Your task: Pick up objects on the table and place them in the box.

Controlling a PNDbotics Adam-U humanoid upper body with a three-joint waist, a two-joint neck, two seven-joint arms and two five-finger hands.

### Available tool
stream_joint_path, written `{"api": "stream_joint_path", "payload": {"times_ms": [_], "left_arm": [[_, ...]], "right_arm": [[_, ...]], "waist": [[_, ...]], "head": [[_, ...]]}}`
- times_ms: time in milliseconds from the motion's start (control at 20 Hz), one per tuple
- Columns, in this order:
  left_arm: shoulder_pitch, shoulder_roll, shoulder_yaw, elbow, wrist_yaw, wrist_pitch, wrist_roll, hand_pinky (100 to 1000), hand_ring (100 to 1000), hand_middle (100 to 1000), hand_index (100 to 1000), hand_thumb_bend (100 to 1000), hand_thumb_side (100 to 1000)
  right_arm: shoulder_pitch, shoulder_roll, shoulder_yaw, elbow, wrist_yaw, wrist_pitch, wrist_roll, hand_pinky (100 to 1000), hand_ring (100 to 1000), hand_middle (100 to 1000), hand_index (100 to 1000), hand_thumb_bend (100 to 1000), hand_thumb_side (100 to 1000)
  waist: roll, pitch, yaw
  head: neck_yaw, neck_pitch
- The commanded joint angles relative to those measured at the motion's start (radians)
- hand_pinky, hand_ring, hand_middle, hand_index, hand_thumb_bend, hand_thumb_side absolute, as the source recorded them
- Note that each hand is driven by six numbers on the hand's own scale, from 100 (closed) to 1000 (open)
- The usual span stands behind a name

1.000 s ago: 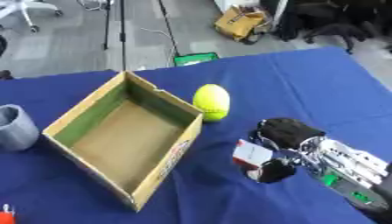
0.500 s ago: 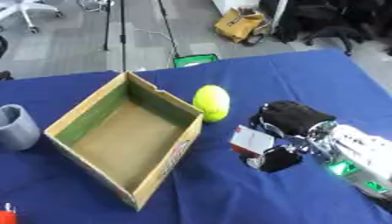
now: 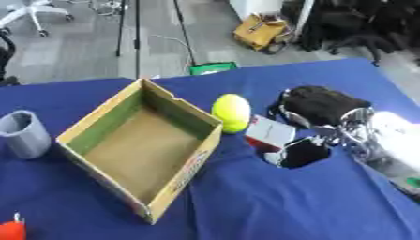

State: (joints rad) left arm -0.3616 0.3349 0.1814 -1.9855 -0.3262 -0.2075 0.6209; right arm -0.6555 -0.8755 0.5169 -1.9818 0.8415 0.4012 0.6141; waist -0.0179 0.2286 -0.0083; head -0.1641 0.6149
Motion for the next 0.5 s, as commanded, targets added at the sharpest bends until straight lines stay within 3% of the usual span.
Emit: {"api": "stream_joint_path", "payload": {"times_ms": [50,500], "left_arm": [[-0.007,0.028,-0.002,-0.015,-0.002,-0.001,-0.007,935,883,854,912,100,1000],[-0.009,0.031,-0.008,-0.015,0.002,-0.003,-0.014,935,882,854,911,100,1000]], "right_arm": [[-0.043,-0.032,-0.009,-0.018,-0.017,-0.010,0.006,878,808,307,455,248,594],[-0.147,-0.009,-0.003,-0.018,-0.021,-0.008,0.041,874,799,298,441,241,608]], "waist": [[-0.001,-0.022,0.006],[-0.013,-0.027,0.043]], "head": [[0.011,0.005],[0.014,0.004]]}}
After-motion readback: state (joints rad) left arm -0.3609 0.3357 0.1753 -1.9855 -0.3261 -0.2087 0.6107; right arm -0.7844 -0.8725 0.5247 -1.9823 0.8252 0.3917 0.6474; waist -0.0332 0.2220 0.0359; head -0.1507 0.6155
